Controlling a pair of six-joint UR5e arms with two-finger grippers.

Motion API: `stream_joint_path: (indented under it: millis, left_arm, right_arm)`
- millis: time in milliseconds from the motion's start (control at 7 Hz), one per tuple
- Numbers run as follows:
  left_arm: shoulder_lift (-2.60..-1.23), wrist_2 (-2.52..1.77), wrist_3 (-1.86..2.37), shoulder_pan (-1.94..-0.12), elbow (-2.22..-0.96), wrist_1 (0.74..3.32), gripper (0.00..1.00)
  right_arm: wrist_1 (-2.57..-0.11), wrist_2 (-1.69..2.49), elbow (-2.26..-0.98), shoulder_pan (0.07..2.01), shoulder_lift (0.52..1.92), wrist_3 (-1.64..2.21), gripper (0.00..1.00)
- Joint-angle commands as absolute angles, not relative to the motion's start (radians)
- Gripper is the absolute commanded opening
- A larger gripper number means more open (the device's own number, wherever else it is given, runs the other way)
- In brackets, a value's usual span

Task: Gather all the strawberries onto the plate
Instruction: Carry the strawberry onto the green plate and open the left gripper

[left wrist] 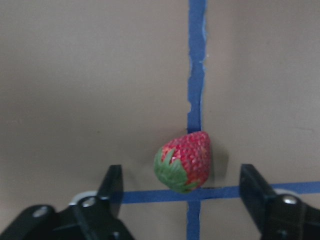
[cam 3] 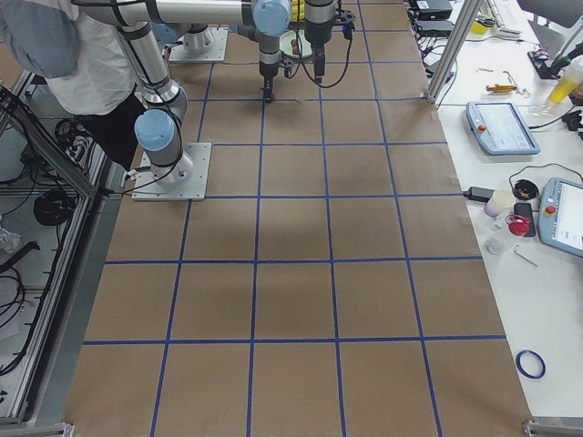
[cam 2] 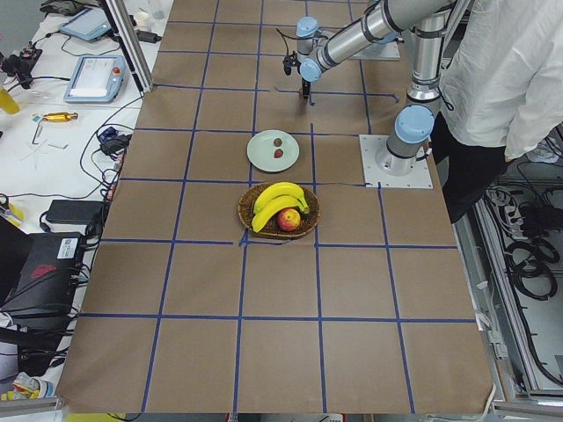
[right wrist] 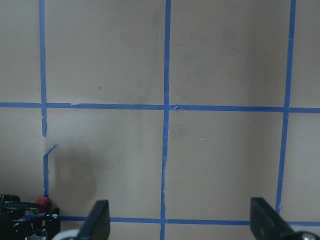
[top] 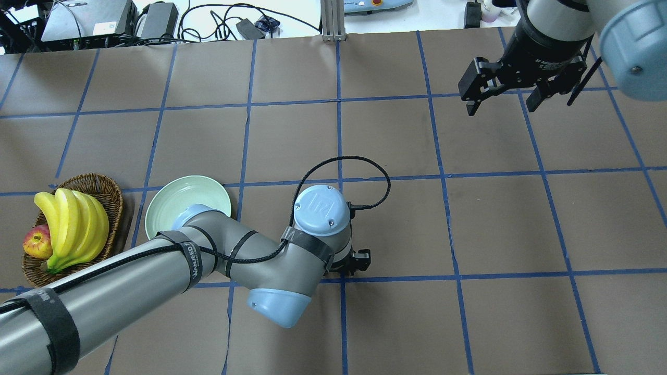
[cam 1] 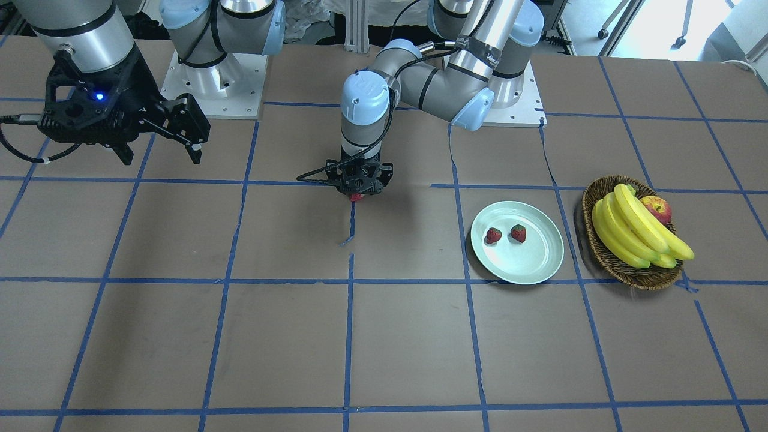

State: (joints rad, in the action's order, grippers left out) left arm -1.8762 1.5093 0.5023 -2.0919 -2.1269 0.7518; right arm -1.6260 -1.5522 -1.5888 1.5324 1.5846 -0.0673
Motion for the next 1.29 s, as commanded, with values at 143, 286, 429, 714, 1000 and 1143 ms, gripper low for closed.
stream_joint_path:
  millis: [143,286,429,714,1000,1143]
  left_arm:
    - [-1.856,1.520,0.477,-2.085,-2.094,0.752,0.00]
    - [-1.839,1.573,0.435,-2.056,-2.050,0.802,0.00]
    - [-1.824,1.603,0.386,-1.990,-2.004,0.874,0.00]
    - [-1.769,1.614,0.268,-1.805,-1.971,1.030,0.00]
    - [-1.738,1.740,0.013,-1.619,-2.000,1.080,0.00]
    - [-1.738,1.746,-0.102,-1.523,-2.028,1.071,0.00]
  right_arm:
    - [-1.626,-1.552,-1.588,1.532,1.585,-0.067,1.00]
    - [-1.626,-1.551,-1.589,1.532,1.585,-0.067,1.00]
    - [-1.626,-1.551,-1.588,1.532,1.585,-0.067,1.00]
    - [-1.626,-1.551,-1.588,1.532,1.583,-0.067,1.00]
    - [-1.626,-1.551,-1.588,1.532,1.583,-0.067,1.00]
    - [-1.628,-1.551,-1.588,1.532,1.582,-0.067,1.00]
